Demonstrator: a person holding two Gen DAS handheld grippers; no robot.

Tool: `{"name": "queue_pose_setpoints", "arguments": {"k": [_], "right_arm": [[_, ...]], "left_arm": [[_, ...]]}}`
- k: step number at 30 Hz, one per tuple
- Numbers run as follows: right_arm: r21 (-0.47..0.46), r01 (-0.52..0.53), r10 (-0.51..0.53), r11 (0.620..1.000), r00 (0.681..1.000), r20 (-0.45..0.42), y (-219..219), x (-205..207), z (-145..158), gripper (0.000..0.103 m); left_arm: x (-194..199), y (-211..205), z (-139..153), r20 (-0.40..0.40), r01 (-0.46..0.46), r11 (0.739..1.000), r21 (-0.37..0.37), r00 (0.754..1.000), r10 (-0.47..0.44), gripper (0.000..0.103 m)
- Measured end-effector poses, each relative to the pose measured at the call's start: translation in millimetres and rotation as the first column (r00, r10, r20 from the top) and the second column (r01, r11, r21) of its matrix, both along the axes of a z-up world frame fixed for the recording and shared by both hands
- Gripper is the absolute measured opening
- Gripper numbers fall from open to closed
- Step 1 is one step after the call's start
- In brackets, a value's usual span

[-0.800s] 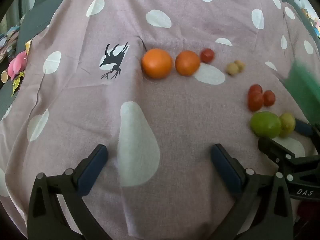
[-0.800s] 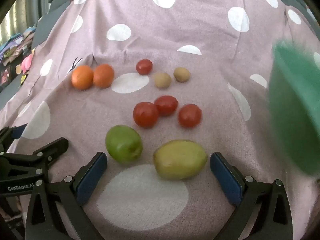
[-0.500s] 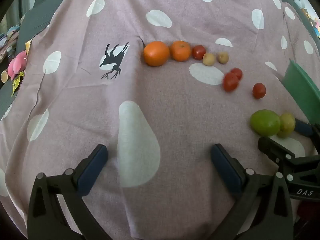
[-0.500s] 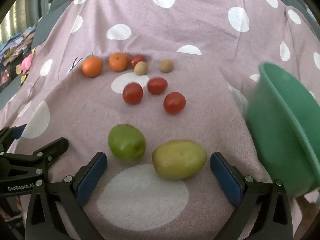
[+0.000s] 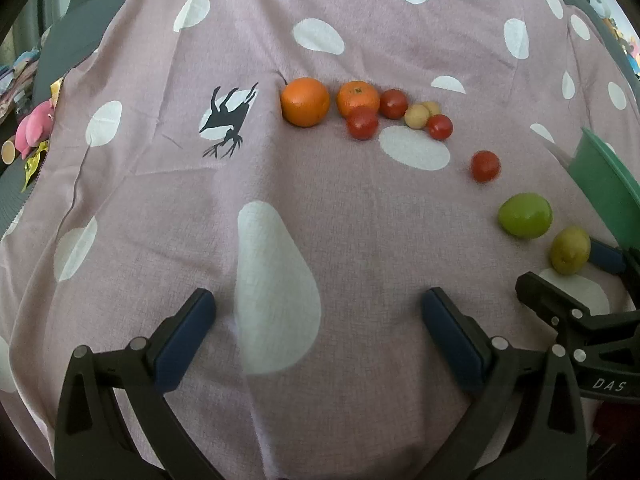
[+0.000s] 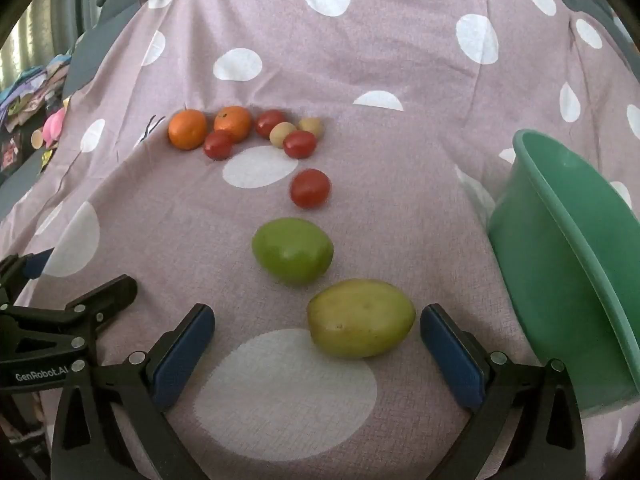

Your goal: Organize fruits

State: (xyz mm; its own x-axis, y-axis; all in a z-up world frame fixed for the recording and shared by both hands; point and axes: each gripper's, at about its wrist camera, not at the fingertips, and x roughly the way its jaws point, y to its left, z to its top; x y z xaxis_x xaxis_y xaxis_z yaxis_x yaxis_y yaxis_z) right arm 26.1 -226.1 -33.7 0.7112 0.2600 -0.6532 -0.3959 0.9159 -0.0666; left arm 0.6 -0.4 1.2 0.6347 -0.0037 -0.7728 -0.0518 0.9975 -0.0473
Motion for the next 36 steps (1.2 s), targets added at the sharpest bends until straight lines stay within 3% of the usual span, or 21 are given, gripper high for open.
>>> {"name": "queue_pose_setpoints", "arguments": {"k": [14, 20, 36], "right_arm": [[-0.001, 0.003, -0.003, 1.0, 1.0, 0.0, 0.1, 0.5, 0.7, 0.103], [-0.038, 0.064, -0.064, 0.997, 0.998, -0.003, 9.3, 3.6, 2.5, 0.103], [-0.035, 0.083, -0.083, 0.996, 0.997, -0.002, 7.9, 3.0, 4.4, 0.103]], "left_arm": [[1.2, 1.3, 1.3, -0.061, 0.002, 1.0, -0.012, 0.998, -0.003, 0.102], [-1.4, -0.5, 1.2, -0.058, 0.005, 1.0, -0.004, 0.998, -0.006, 0.103], [-1.2, -0.8, 1.6, -0.061, 0.002, 1.0, -0.007, 0.998, -0.003, 0.102]]}}
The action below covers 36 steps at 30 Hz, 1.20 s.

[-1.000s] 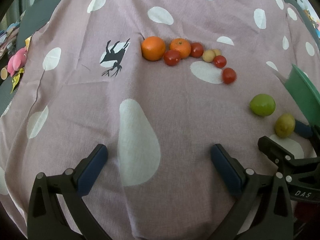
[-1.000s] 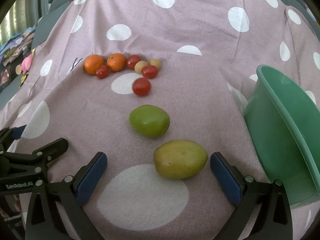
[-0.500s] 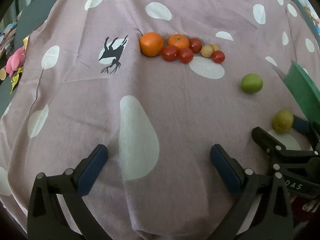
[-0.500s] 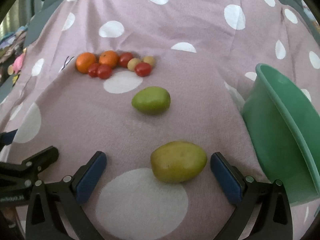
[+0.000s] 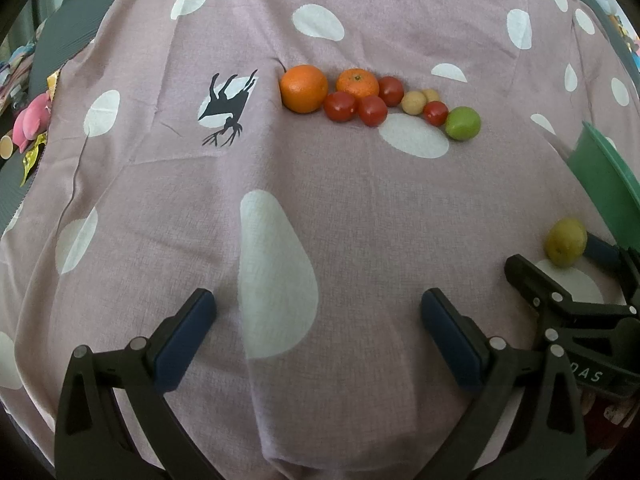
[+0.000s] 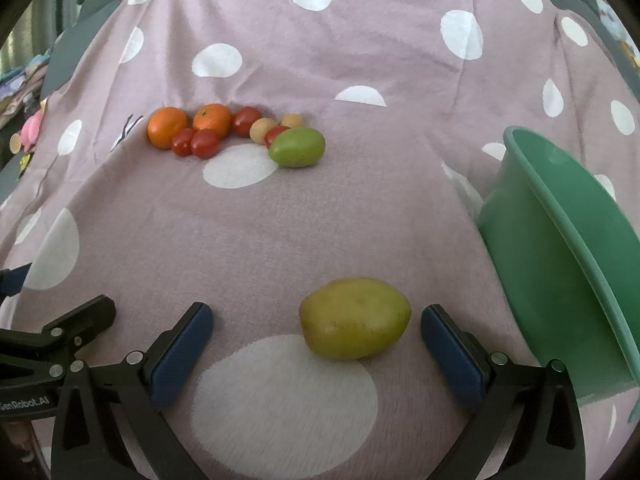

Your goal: Organize fruits

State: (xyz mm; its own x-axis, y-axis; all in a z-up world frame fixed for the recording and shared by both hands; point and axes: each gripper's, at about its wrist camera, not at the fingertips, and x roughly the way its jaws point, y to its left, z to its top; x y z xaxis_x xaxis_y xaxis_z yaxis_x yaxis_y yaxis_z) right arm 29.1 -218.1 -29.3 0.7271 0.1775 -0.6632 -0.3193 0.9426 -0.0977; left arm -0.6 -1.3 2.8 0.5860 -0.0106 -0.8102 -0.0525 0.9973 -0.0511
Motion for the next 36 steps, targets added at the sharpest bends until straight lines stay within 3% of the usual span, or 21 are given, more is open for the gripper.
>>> {"name": "queue_pose_setpoints", "arguments": {"k": [3, 6, 11, 14, 17, 18, 22, 27, 30, 36], "right_arm": [[-0.001, 0.003, -0.003, 1.0, 1.0, -0.006, 1, 0, 2, 0.103], [0.006, -0.004, 0.004, 1.0, 1.0, -0.019, 1, -2, 8, 0.094], [0.054, -0.037, 0.034, 0.998, 0.998, 0.047, -3, -18, 40, 0.092], [0.122, -0.042, 0.035, 0.992, 0.998, 0.061, -5, -18, 66, 0.088], [0.179, 0.012, -0.013, 0.984, 1.0, 0.003, -6, 0, 90, 0.083], [0.22, 0.016, -0.012, 0.975, 1.0, -0.023, -8, 8, 98, 0.079], [0.331, 0.04, -0.031, 0.943, 0.999, -0.03, -20, 34, 114, 0.078], [0.325, 0.102, -0.067, 0.94, 0.991, -0.118, -26, 59, 92, 0.065], [0.405, 0.147, -0.07, 0.902, 0.978, -0.198, -40, 52, 72, 0.063], [0.25, 0.147, -0.108, 0.957, 0.981, -0.163, -25, 18, 57, 0.062]], "left_arm": [[0, 1, 2, -0.008, 0.0, 1.0, -0.003, 1.0, 0.0, 0.102], [-3, 4, 11, -0.003, 0.001, 0.999, -0.048, 1.0, -0.001, 0.098], [-9, 14, 49, 0.095, 0.009, 0.997, -0.082, 0.996, -0.001, 0.097], [-2, 21, 70, 0.126, 0.022, 0.993, -0.115, 0.992, -0.008, 0.094], [16, 28, 90, 0.143, 0.023, 0.991, -0.132, 0.99, -0.004, 0.093], [26, 30, 98, 0.143, 0.014, 0.992, -0.124, 0.99, 0.004, 0.09], [56, 39, 117, 0.178, 0.027, 0.988, -0.151, 0.984, 0.001, 0.087], [81, 39, 107, 0.122, 0.026, 0.975, -0.222, 0.992, 0.001, 0.073], [86, 21, 96, 0.089, 0.078, 0.973, -0.218, 0.994, -0.06, 0.07], [75, -7, 89, 0.082, 0.173, 0.964, -0.2, 0.984, -0.159, 0.07]]}}
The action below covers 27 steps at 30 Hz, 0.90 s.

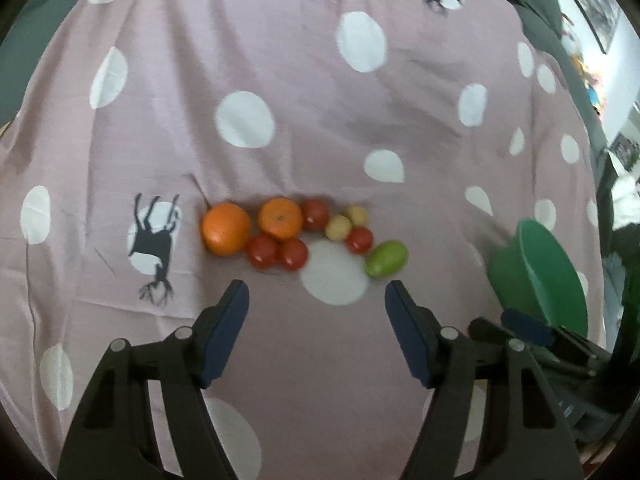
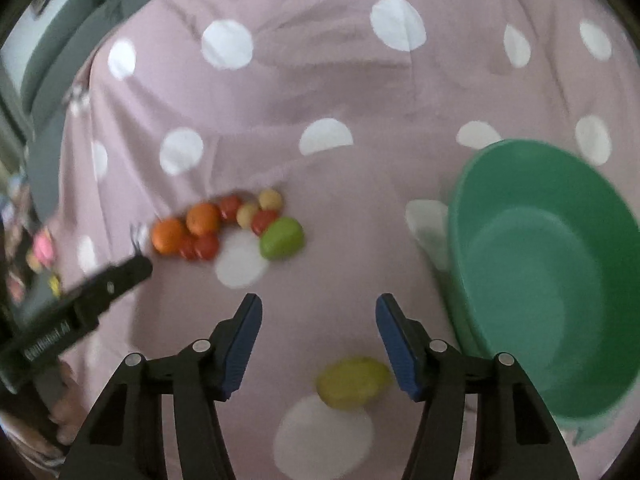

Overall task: Organize fruits
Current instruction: 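Grasp the yellow-green mango with the right tool while the left tool grasps the lime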

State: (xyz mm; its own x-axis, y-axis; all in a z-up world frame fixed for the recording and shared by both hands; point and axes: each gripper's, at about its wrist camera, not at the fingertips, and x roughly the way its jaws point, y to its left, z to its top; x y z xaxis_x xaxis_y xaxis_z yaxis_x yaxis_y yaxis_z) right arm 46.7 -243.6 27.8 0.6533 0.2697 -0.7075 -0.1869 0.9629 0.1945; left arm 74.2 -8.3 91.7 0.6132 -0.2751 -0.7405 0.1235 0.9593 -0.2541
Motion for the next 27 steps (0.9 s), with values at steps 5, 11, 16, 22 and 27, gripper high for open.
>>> {"name": "queue_pose_setpoints", "arguments": {"k": [5, 11, 16, 22, 27], "right_arm": [[-0.044, 0.022, -0.023, 0.999, 0.999, -0.037, -2, -9, -23, 0.062], [-0.129, 0.047, -0.059, 0.99, 0.994, -0.089, 0, -1, -43, 0.062], [-0.169, 0.025, -0.038, 0.985, 0.996, -0.074, 8, 0, -48, 0.058], [-0.145, 0.031, -0.038, 0.989, 0.998, -0.042, 8, 3, -48, 0.048], [-0.069, 0.04, -0.045, 0.997, 0.997, -0.063, 1, 13, -43, 0.048]], "left_arm": [[-10, 8, -2, 0.005, -0.009, 1.0, -0.004, 1.0, 0.009, 0.07], [-8, 11, -7, -0.01, -0.008, 0.999, -0.04, 1.0, 0.007, 0.061], [-3, 4, -6, -0.02, 0.014, 0.999, -0.044, 1.0, -0.015, 0.059], [25, -21, 1, -0.03, 0.084, 0.996, -0.024, 0.996, -0.085, 0.059], [59, -46, -13, -0.066, 0.144, 0.989, -0.033, 0.987, -0.146, 0.058]]}}
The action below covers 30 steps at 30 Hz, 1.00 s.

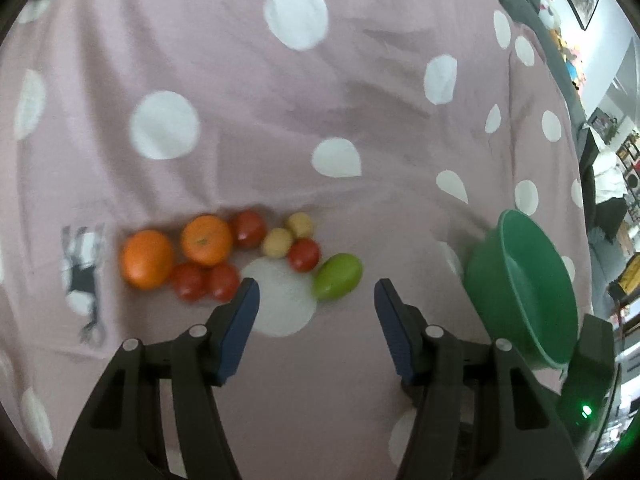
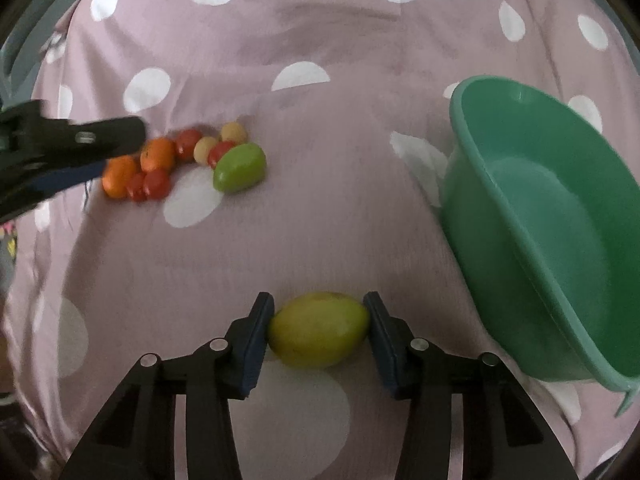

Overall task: Organize fruits
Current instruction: 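Grasp the yellow-green mango with the right tool while the left tool grasps the lime, then carry the mango in the right tool while the left tool carries the lime over the green bowl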

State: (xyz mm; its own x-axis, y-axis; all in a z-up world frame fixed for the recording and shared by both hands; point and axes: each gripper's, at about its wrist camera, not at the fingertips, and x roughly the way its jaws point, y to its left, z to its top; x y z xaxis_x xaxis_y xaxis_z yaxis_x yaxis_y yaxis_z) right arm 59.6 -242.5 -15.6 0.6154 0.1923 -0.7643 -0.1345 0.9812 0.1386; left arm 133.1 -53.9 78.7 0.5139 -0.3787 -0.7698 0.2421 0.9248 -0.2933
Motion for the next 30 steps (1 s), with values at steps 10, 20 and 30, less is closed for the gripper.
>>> {"name": "queue_pose_setpoints", "arguments": {"k": [10, 20, 30], "right_arm": [[0.046, 0.019, -0.019, 0.999, 1.0, 0.003, 1, 8, 8, 0.048], [0.045, 0.036, -0.037, 0.998, 0.999, 0.007, -4, 7, 11, 0.048], [0.064, 0.009, -0.011, 0.998, 0.999, 0.031, -6, -1, 19, 0.048]], "left_arm": [[45, -26, -44, -0.093, 0.072, 0.997, -0.01, 0.993, -0.073, 0.042], [49, -42, -56, -0.073, 0.114, 0.993, 0.021, 0.991, -0.112, 0.037], [25, -38, -34, -0.043, 0.099, 0.99, 0.104, 0.995, -0.095, 0.037]]}}
